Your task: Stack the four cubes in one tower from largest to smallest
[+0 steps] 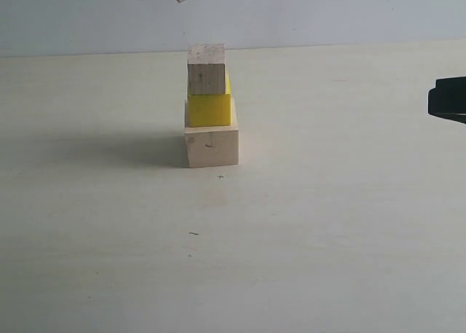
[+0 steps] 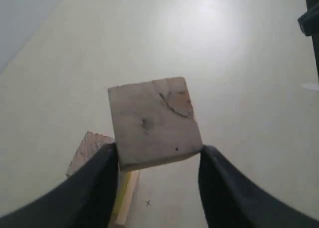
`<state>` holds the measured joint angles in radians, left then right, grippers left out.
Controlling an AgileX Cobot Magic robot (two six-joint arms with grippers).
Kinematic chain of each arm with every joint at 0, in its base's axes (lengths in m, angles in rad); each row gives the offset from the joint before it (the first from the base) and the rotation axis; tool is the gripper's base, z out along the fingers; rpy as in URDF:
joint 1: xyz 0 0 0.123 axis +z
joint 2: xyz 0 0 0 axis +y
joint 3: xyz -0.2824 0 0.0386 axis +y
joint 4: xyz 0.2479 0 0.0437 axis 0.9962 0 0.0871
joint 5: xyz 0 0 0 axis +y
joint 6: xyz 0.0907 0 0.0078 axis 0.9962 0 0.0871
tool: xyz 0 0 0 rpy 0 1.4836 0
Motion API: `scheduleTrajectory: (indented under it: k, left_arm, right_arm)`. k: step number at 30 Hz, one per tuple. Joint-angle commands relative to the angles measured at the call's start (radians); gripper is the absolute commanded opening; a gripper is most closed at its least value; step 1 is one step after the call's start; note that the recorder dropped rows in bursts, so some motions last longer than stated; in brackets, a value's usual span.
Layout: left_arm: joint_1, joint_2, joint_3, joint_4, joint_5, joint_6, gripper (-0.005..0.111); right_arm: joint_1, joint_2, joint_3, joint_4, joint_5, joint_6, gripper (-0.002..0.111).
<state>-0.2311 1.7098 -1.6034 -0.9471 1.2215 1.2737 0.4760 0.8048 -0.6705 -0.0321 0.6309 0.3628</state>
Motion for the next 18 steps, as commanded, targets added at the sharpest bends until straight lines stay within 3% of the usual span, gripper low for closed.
scheduleTrajectory:
  k: [1,18]
  left_arm:
    - [0.003,0.013,0.039,-0.024,0.000,-0.030,0.000]
    - [0.000,0.123,0.008,-0.012,0.000,0.129,0.000]
  right_arm:
    - [0.001,0.000,0.004,0.005,-0.015,0.004,0.000]
    - [0.001,0.000,0.004,0.032,-0.011,0.004,0.000]
